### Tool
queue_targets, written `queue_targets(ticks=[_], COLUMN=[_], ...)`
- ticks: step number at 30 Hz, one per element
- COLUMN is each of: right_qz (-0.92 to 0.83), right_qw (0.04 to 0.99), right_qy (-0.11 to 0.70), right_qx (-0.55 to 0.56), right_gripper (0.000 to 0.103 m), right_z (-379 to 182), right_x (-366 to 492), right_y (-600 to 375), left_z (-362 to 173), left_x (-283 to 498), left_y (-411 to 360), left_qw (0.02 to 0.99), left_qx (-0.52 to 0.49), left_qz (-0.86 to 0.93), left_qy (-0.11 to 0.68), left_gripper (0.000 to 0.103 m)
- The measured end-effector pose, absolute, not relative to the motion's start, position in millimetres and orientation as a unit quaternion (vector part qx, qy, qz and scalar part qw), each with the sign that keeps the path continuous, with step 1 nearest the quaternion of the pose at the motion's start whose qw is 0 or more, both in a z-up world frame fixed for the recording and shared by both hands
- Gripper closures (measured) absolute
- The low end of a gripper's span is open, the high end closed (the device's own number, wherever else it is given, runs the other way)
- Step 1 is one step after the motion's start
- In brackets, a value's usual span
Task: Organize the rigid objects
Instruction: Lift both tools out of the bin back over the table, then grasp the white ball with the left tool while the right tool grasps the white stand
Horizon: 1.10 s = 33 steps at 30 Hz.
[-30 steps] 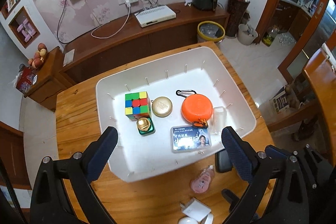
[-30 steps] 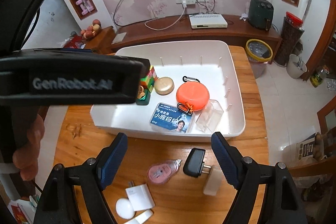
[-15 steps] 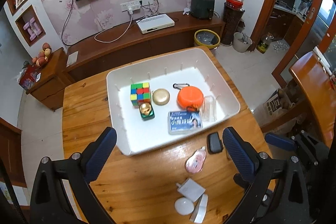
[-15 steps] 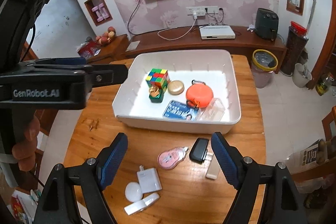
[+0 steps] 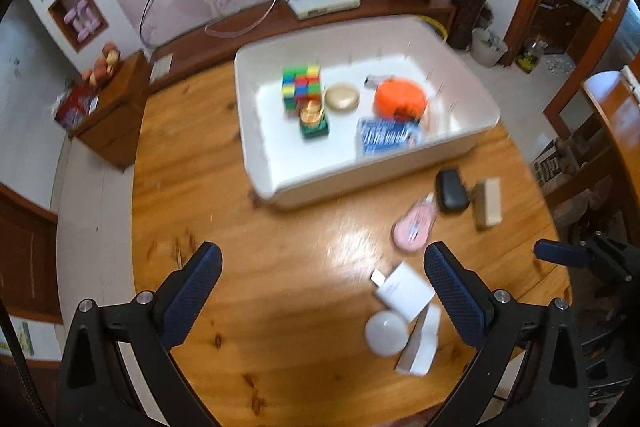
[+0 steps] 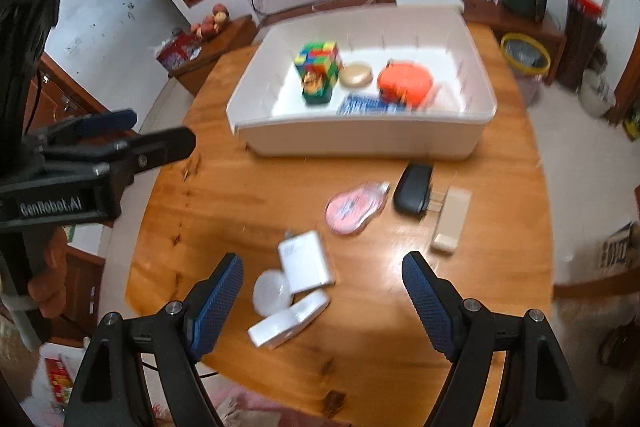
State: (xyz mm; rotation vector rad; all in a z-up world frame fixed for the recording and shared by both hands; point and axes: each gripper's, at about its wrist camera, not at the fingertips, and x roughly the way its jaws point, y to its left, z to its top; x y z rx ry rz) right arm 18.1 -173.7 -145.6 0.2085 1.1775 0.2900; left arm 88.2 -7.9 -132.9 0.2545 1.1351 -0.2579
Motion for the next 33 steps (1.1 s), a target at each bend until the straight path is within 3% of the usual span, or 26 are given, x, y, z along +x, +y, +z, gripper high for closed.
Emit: queue_targets(ticks=[19,26,28,30,31,33], right_qz=[0.023,-0.027,-0.038,-0.034,-0.032,-0.046], right_qw=[0.698,0.682,0.686,0.689,0.691,0.698], right_qy=[0.687,0.692,0.687,0.678,0.674,0.669], right_qx=[0.202,0.234,0.238,0.255,0.26,0.25], right_gripper=[0.021,0.042,0.053,0.076,0.082,0.082], right_z=[-240,-270,-271,-272,-273,-271], right_x=[1,-17,-19,-22,-24,-28], right_y=[-125,-128,-129,-132,-133,-136], left_z=[-211,-225,-227,-230,-232,-236], left_x=[50,43,43,45,45,47], left_y=[46,48,47,42,40,34], left_qw=[0.771,0.756,0.753,0.748,0.744,0.735], left_qx=[0.18,0.181,0.179,0.172,0.167,0.157], left_qz=[-0.171,-0.198,-0.205,-0.212,-0.216,-0.225], left_qy=[0.586,0.597,0.599,0.605,0.609,0.62], left_gripper=[0.002,0.002,0.002,0.002,0.002,0.002])
